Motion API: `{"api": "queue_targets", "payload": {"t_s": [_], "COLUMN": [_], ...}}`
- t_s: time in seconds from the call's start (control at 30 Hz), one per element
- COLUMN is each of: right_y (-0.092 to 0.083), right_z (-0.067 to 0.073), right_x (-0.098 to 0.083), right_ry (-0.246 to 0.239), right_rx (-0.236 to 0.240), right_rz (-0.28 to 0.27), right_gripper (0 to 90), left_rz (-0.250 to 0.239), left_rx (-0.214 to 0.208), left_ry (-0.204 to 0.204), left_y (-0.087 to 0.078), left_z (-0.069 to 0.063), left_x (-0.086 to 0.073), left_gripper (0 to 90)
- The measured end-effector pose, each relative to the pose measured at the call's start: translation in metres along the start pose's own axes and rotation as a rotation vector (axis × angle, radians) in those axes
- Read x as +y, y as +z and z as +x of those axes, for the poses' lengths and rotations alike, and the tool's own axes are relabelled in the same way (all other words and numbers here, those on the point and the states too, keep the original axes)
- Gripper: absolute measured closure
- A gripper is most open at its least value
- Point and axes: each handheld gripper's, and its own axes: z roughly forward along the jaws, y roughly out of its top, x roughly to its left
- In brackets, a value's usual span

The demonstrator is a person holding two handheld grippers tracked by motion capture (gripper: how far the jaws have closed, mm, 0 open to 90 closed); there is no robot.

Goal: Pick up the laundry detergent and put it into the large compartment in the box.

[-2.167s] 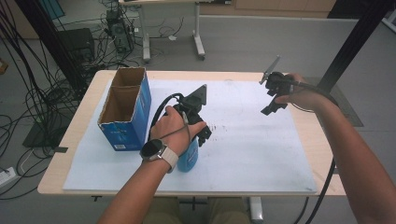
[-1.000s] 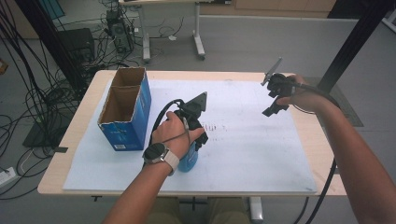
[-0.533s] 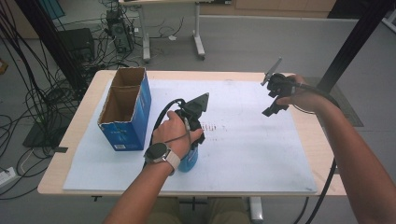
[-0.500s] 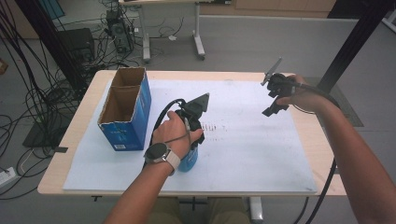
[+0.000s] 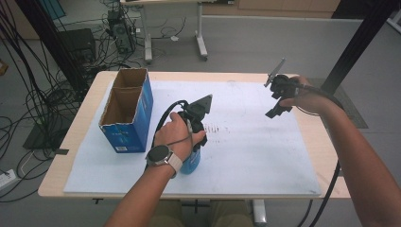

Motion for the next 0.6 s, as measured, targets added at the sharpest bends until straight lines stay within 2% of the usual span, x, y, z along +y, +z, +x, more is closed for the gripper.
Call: {"api": "queue_targets", "payload": {"t_s": [0.6], "right_y": [-0.0007], "right_z": [-0.0004], "right_x": [-0.0002], "right_ry": [0.001], "right_rx": [0.001], "right_rz": [-0.003], "right_gripper": [9.8], "left_rz": [0.004], "left_rx": [0.004], "left_ry": [0.004], "left_y": [0.0], "left_z": [-0.0009], "left_x": [-0.0001], "left_gripper": [38.2]}}
